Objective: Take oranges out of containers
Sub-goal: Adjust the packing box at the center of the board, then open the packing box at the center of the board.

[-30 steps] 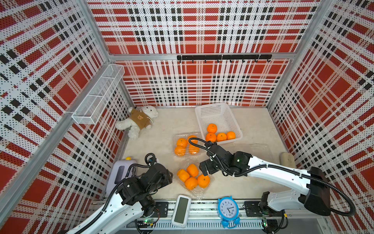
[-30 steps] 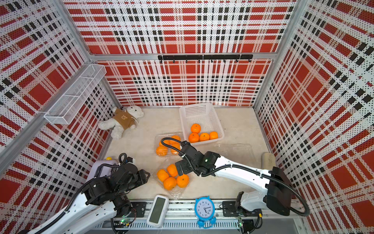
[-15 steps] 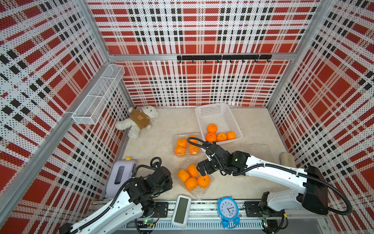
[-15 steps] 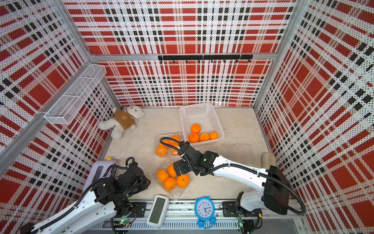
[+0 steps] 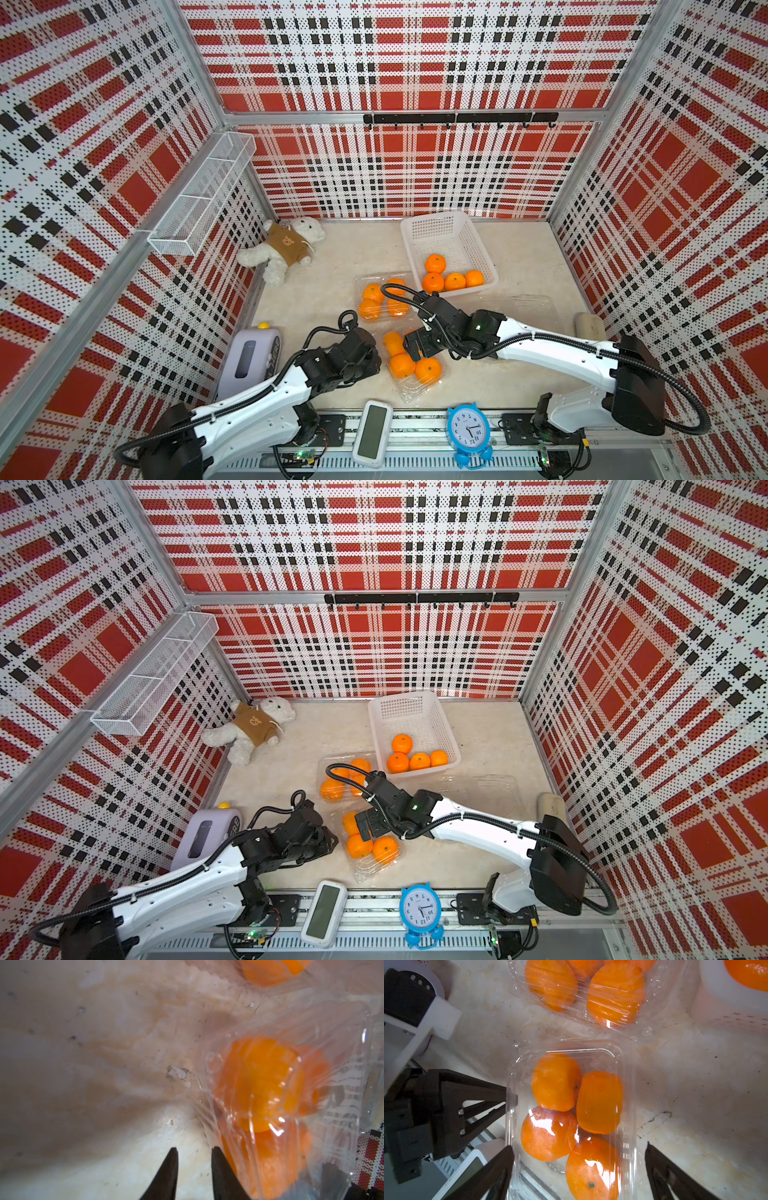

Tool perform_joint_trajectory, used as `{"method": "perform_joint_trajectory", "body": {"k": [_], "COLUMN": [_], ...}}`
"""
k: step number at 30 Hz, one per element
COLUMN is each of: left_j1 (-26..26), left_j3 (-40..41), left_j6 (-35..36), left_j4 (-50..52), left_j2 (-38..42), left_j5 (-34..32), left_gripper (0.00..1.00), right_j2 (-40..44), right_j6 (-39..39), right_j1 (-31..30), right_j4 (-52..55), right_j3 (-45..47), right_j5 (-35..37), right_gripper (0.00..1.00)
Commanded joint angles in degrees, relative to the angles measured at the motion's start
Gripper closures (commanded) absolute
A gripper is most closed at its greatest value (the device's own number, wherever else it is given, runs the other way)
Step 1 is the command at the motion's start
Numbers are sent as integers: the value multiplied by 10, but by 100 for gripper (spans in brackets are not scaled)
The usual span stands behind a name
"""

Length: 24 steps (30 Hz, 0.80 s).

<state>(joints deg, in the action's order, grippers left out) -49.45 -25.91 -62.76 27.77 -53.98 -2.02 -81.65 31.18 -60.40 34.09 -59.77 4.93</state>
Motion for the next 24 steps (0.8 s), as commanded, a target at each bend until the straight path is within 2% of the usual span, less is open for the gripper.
{"method": "perform_joint_trajectory", "body": {"k": [1, 6, 12, 19, 24], "left_j1": [2, 13, 69, 141, 185], "left_j3": [-47, -31, 80, 133, 140], "left_j6": [30, 41, 11, 22, 40], "left_j4": [-79, -115, -274, -303, -334], "left_j2": [-35, -55, -27, 38, 53], "left_j5": [-5, 2, 107, 154, 202], "left_gripper": [68, 63, 56, 54, 52], "right_j2": [25, 33, 23, 40, 45], "right_j6": [12, 24, 27, 28, 12], "right_j1": [2, 2, 7, 46, 58], "right_j4": [29, 65, 76, 44, 16], "right_j3": [-8, -15, -33, -24, -18], "right_j5": [40, 72, 100, 75, 62], "right_gripper": [0, 0, 0, 0, 0]}}
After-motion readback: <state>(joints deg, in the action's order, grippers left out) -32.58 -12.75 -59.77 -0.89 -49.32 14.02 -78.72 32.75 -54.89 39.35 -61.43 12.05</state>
